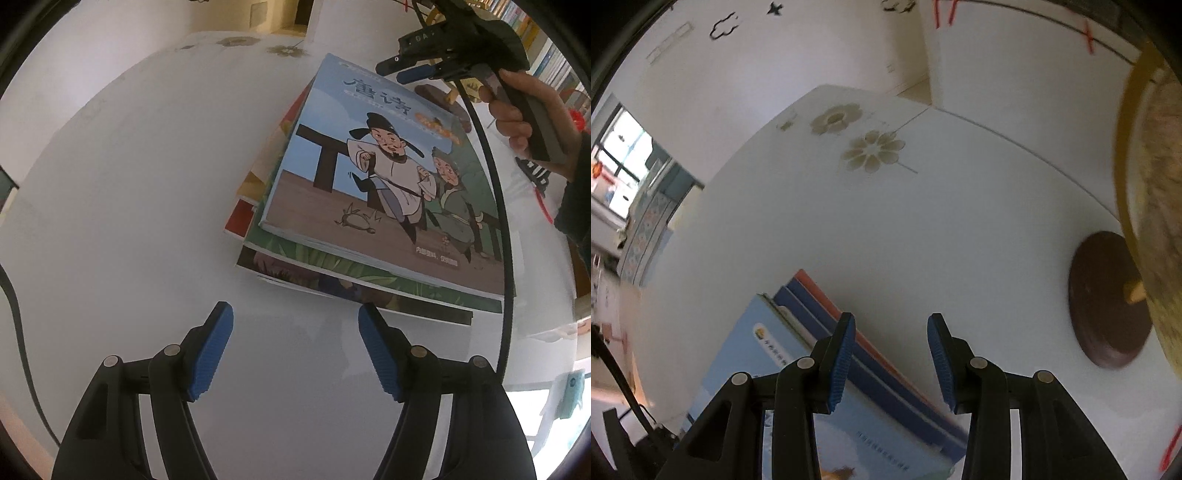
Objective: Organize books
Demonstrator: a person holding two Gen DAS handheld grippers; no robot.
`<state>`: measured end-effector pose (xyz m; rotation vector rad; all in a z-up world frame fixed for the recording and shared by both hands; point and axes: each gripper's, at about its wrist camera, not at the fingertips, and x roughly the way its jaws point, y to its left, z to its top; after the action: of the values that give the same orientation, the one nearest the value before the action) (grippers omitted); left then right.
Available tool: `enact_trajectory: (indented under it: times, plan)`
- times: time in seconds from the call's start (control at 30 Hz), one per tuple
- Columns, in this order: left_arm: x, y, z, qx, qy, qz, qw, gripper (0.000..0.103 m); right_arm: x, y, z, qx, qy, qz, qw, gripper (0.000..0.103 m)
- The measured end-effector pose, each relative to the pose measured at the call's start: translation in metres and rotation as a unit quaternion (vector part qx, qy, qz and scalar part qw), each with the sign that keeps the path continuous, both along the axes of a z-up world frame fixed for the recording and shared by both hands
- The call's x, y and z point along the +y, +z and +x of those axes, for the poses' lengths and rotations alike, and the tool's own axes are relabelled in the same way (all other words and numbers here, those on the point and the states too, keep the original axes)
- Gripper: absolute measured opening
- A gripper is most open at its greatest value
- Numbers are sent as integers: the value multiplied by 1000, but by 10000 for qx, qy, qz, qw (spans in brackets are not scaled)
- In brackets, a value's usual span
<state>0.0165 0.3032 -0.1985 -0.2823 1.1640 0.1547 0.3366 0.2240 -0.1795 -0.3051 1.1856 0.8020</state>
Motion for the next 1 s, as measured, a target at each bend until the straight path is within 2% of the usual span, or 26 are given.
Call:
enact_trajectory:
  times: [0.07, 0.17, 0.37, 0.47, 0.57, 1.0]
  plan:
    - [-2, 1, 3, 91, 44, 47, 9999, 69, -1, -6, 5, -10, 50, -6, 10000, 39]
    - [-3, 1, 4, 148, 68, 28, 9999, 69, -1, -16, 10, 201, 160, 7, 9997, 39]
    - [-5, 3, 6, 194, 118, 53, 9997, 69, -6, -19, 15, 436, 234, 92, 9987, 39]
    - [-7, 2, 12, 200, 108, 52, 9997, 69, -3, -18, 15, 376, 292, 73, 9988, 39]
    - [-12, 3, 17, 168, -26, 220, 9996, 69, -3, -18, 14, 241, 239, 121, 9993, 39]
    - [-1, -2, 23, 194, 64, -212, 9996, 70, -2, -22, 11, 465, 267, 480, 9974, 39]
